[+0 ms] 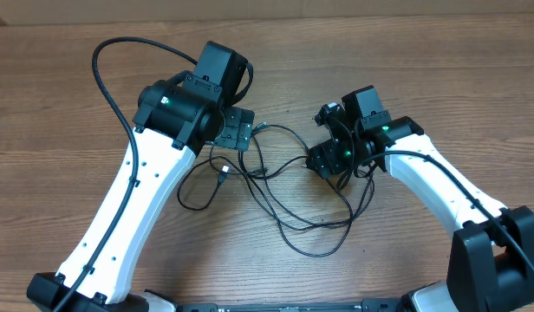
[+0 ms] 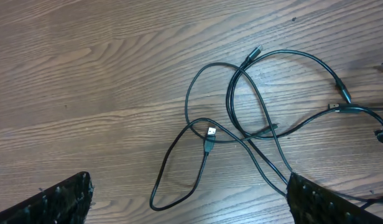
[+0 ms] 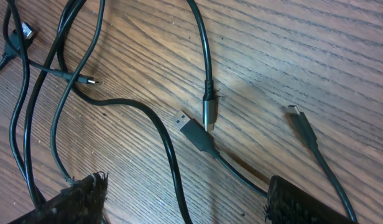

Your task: Untangle cables

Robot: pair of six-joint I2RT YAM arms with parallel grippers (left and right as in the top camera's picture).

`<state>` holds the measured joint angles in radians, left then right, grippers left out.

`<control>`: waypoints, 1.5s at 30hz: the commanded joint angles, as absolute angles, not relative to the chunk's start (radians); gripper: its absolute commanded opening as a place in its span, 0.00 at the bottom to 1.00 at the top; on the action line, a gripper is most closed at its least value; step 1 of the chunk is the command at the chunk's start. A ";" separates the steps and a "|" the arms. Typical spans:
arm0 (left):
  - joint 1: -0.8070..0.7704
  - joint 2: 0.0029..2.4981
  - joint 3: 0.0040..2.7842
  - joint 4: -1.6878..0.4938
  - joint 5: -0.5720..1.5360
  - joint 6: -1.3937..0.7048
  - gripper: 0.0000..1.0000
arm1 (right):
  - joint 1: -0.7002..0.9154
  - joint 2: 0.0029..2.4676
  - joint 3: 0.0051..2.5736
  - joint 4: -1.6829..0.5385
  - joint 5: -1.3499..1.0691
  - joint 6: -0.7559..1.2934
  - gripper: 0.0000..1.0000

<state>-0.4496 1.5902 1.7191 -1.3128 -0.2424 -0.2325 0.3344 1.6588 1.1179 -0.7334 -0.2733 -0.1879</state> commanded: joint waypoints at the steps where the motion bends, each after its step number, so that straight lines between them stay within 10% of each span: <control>1: -0.445 1.595 1.729 -1.311 -0.238 -0.224 1.00 | 0.337 1.680 1.111 -0.725 -0.277 -0.193 0.81; 45: -0.445 1.595 1.729 -1.311 -0.238 -0.224 1.00 | 0.337 1.720 1.111 -0.719 -0.289 -0.212 0.96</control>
